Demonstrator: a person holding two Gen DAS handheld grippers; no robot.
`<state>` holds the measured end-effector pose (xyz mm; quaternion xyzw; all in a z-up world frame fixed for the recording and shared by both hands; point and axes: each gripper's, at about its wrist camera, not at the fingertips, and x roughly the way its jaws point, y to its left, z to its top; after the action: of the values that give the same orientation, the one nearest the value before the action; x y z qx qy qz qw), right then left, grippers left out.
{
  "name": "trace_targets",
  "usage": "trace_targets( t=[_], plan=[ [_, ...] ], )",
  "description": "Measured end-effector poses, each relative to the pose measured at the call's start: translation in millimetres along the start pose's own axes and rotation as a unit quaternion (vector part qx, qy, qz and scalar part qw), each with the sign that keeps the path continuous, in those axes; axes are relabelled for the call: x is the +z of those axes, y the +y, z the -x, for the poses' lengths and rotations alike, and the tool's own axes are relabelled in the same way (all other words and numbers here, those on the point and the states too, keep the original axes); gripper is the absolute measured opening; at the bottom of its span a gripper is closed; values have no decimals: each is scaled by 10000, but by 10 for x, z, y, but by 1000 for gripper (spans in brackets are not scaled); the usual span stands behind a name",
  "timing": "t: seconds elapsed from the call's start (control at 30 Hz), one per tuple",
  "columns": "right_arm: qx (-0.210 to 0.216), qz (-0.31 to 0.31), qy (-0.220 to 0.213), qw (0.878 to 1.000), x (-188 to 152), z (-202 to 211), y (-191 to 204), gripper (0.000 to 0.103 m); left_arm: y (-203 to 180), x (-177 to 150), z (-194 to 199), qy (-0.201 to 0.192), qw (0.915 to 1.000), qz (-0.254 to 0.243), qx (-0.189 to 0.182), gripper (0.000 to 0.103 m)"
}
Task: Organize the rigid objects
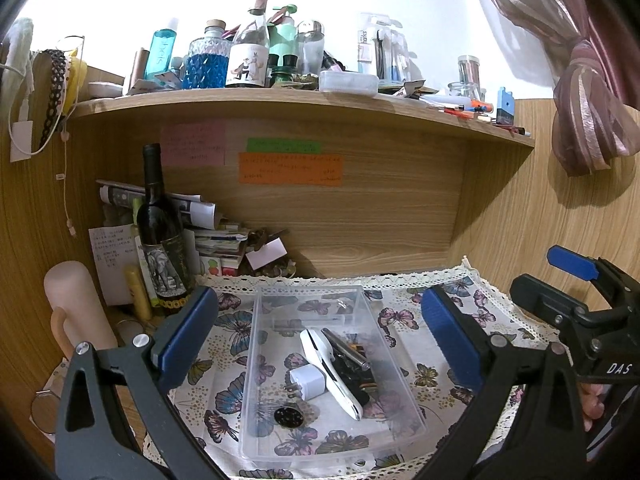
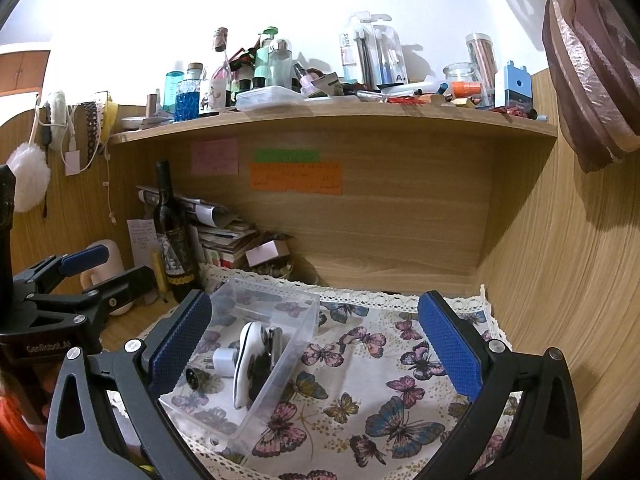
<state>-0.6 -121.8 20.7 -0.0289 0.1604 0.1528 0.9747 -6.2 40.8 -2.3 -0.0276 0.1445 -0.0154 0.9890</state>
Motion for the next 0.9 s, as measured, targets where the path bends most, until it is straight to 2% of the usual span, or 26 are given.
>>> trace_targets(
  t=[0.9],
  plan=[
    [-2, -129, 14, 9999, -5, -6, -32, 103, -58, -29, -4, 22, 9999, -96, -70, 103]
  ],
)
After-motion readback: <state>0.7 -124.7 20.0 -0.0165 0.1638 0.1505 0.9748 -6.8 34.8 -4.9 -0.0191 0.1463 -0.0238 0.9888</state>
